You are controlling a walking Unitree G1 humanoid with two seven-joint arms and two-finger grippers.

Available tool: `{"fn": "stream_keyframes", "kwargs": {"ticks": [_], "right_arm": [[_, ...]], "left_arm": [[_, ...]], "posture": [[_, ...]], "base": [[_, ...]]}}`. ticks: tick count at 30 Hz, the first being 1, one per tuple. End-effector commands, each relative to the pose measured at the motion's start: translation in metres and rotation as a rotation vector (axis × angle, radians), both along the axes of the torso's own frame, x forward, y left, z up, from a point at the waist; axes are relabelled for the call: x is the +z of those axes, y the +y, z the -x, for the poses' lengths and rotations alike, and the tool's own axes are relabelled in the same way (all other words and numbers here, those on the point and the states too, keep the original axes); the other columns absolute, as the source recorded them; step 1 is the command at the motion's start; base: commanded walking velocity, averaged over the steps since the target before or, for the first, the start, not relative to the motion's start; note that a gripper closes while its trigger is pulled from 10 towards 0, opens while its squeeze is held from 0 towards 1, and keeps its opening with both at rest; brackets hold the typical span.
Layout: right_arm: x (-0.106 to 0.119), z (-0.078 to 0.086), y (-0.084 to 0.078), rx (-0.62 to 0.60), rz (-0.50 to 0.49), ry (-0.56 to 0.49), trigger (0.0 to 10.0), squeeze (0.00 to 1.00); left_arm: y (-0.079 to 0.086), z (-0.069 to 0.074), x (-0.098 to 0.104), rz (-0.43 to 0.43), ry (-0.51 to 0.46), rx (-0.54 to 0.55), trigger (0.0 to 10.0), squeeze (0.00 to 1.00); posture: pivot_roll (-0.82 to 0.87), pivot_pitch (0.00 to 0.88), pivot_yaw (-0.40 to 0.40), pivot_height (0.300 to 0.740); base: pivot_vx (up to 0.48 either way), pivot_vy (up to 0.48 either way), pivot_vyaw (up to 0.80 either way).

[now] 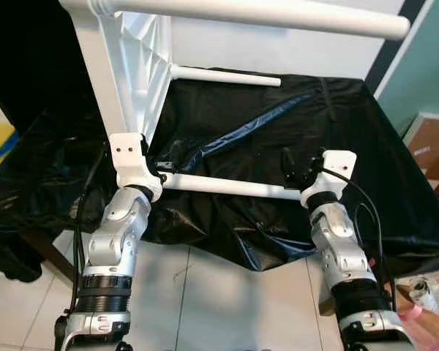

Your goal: Building children table

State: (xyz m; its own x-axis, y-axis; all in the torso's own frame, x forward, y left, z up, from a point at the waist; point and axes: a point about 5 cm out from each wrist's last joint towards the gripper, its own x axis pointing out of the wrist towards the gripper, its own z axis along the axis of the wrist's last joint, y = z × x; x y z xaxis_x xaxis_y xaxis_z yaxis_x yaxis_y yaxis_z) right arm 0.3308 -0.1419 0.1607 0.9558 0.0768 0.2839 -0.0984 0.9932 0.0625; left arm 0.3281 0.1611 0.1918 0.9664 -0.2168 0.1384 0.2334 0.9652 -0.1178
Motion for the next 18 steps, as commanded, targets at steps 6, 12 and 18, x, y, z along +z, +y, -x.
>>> {"fn": "stream_keyframes", "kwargs": {"ticks": [6, 12, 18], "right_arm": [[0.001, 0.002, 0.003, 0.025, 0.049, -0.027, 10.0, 0.0], [0.015, 0.005, 0.01, 0.051, 0.149, -0.105, 10.0, 0.0], [0.016, 0.009, 0.014, 0.072, 0.059, -0.092, 10.0, 0.0]], "left_arm": [[0.002, 0.003, 0.003, -0.013, -0.029, -0.035, 10.0, 0.0], [-0.004, 0.009, 0.003, -0.057, -0.028, -0.103, 10.0, 0.0], [-0.01, 0.012, 0.007, -0.048, -0.046, -0.143, 10.0, 0.0]], "posture": [[0.04, 0.0, -0.046, 0.74], [0.04, 0.0, -0.045, 0.74], [0.04, 0.0, -0.045, 0.74]], "base": [[0.0, 0.0, 0.0], [0.0, 0.0, 0.0], [0.0, 0.0, 0.0]]}}
